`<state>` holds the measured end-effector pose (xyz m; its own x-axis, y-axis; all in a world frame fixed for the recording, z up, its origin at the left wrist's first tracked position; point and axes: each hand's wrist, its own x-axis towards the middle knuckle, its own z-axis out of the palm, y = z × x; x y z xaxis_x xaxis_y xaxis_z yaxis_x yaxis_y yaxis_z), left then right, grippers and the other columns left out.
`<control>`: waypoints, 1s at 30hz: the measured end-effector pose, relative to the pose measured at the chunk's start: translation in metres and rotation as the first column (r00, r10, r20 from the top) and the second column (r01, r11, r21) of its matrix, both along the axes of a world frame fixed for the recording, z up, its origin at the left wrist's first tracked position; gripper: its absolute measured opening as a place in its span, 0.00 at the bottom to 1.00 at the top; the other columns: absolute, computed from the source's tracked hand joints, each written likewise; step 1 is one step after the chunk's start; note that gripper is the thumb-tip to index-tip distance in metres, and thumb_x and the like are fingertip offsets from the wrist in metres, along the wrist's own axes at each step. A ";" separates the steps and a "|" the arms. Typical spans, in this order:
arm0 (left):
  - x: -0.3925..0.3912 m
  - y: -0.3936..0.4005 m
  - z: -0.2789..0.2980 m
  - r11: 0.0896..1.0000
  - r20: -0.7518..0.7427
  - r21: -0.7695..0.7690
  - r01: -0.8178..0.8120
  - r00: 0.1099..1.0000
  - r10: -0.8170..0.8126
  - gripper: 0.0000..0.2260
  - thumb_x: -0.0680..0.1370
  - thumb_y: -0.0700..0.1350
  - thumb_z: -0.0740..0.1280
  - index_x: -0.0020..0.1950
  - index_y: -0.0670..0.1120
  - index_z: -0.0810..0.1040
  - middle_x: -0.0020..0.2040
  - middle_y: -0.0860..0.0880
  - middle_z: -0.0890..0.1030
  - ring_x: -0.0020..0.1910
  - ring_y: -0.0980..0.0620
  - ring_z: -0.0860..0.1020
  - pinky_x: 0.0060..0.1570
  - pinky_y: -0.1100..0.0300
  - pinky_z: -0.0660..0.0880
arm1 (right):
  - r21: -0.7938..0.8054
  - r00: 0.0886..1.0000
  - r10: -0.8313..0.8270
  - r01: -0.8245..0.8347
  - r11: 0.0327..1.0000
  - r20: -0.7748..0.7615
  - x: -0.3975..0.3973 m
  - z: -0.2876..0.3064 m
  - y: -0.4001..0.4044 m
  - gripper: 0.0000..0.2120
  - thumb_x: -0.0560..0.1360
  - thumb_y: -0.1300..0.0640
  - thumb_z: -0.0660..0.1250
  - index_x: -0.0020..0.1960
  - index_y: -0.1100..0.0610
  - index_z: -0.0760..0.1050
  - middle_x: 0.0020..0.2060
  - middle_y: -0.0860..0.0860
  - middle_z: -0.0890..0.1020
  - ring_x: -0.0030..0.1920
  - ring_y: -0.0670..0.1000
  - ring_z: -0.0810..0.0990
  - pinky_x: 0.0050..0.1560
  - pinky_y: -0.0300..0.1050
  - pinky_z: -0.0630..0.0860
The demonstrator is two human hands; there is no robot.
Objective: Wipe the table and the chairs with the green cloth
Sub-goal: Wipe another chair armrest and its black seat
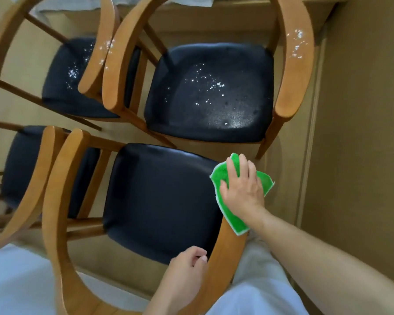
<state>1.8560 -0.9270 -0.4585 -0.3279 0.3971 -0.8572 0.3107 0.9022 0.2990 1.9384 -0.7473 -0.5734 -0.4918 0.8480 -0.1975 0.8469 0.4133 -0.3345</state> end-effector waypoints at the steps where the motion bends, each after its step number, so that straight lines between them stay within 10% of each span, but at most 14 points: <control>1: -0.003 -0.001 -0.001 1.000 -0.004 0.005 -0.018 1.000 0.018 0.07 0.80 0.53 0.58 0.52 0.61 0.75 0.45 0.62 0.80 0.46 0.63 0.78 0.45 0.67 0.74 | 0.016 1.000 -0.005 0.005 1.000 0.024 0.006 0.001 -0.013 0.33 0.73 0.48 0.66 0.74 0.59 0.64 0.72 0.64 0.64 0.68 0.67 0.65 0.58 0.62 0.73; 10: -0.020 -0.021 0.004 0.999 -0.019 -0.011 -0.044 0.999 0.044 0.06 0.80 0.52 0.59 0.50 0.60 0.75 0.40 0.60 0.80 0.38 0.67 0.77 0.34 0.75 0.67 | 0.024 0.994 0.024 -0.027 0.999 0.111 0.017 -0.006 -0.066 0.42 0.69 0.45 0.70 0.76 0.59 0.60 0.75 0.64 0.58 0.72 0.73 0.55 0.48 0.63 0.79; 14: -0.028 -0.034 0.007 0.999 -0.067 -0.031 -0.036 0.997 0.034 0.05 0.79 0.54 0.59 0.47 0.62 0.74 0.41 0.60 0.79 0.41 0.66 0.77 0.34 0.75 0.67 | -0.058 0.988 -0.154 0.155 0.986 0.024 -0.005 -0.002 -0.027 0.38 0.72 0.45 0.66 0.76 0.55 0.56 0.72 0.61 0.60 0.62 0.69 0.70 0.47 0.61 0.77; 21: -0.032 -0.060 0.002 0.993 -0.086 -0.097 -0.066 0.995 0.058 0.06 0.81 0.53 0.58 0.52 0.59 0.75 0.47 0.61 0.79 0.47 0.63 0.77 0.47 0.69 0.73 | -0.247 0.928 -0.373 0.363 0.898 0.008 -0.035 -0.006 0.067 0.16 0.73 0.41 0.58 0.44 0.53 0.72 0.48 0.59 0.80 0.49 0.65 0.78 0.44 0.51 0.68; 27: -0.012 -0.071 -0.009 0.990 -0.072 -0.118 -0.081 0.995 0.073 0.06 0.81 0.53 0.59 0.52 0.58 0.75 0.47 0.60 0.79 0.47 0.61 0.77 0.44 0.70 0.72 | -0.128 0.972 -0.234 0.231 0.965 -0.010 -0.033 -0.002 0.050 0.17 0.76 0.44 0.55 0.53 0.55 0.73 0.54 0.58 0.76 0.54 0.64 0.75 0.44 0.51 0.67; 30: -0.006 -0.069 -0.015 0.994 -0.024 -0.098 -0.039 0.999 0.037 0.06 0.80 0.53 0.59 0.48 0.58 0.76 0.46 0.60 0.80 0.46 0.61 0.78 0.48 0.65 0.76 | -0.051 0.991 0.011 -0.004 0.999 0.136 -0.011 0.000 -0.003 0.30 0.75 0.46 0.58 0.75 0.51 0.59 0.75 0.59 0.57 0.73 0.64 0.55 0.61 0.61 0.68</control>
